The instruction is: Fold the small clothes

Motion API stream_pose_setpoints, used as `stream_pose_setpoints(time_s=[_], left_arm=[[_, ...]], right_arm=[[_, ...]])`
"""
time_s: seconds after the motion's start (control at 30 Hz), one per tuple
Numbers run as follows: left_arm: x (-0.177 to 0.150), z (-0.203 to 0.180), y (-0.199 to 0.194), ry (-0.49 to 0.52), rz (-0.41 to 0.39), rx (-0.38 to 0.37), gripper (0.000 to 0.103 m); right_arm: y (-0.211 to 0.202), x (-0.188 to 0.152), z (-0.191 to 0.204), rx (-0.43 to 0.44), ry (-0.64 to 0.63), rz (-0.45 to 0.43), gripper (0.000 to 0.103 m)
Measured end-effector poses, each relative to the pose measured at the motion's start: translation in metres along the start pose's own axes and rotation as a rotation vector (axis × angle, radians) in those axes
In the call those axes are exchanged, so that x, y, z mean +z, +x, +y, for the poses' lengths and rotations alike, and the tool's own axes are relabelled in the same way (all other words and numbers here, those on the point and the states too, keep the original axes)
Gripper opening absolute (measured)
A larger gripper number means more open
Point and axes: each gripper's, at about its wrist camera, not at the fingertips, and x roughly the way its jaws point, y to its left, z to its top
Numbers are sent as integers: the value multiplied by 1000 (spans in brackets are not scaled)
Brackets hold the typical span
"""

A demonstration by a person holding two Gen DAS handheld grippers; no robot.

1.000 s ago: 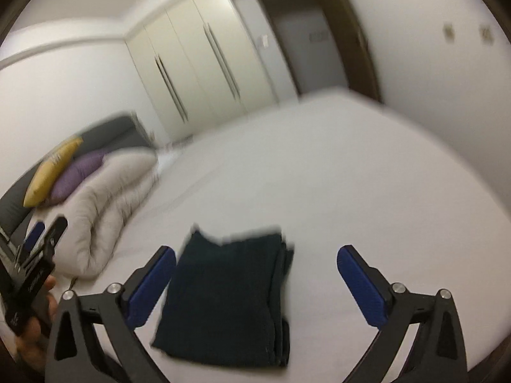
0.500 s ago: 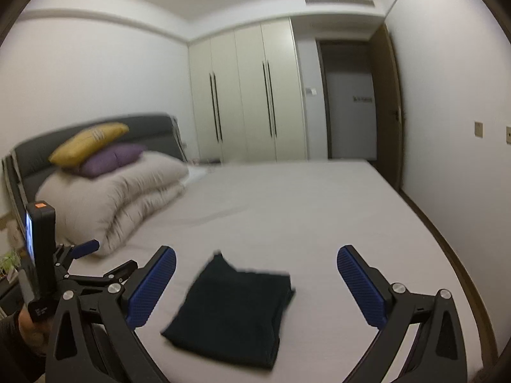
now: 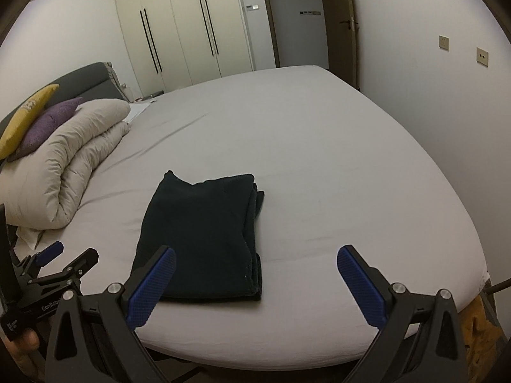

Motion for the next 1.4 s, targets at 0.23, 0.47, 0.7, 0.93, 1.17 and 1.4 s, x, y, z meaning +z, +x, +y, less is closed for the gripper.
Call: stream_pose_setpoints(time_s=[0.23,0.47,0.7,0.93,1.17,1.4], left_arm=[[3,3,17,-1,30,-8,103],[4,3,26,-4,53,-15,103],[5,5,33,-14,60,-23,103],[2,6,40,-23,72,-22,103],[0,8,46,-31,81,-22,103],[-1,8,50,-35,87,-20,103]], right_arm=[[20,1,8,-7,-9,33,103],[28,1,8,-7,-13,51,103],[32,1,11,-3,-20,59,103],[36,-3,14,-6,-26,73,103],[40,-5,15,-5,-28,83,103],[42,-6,15,-3,-29,89,103]])
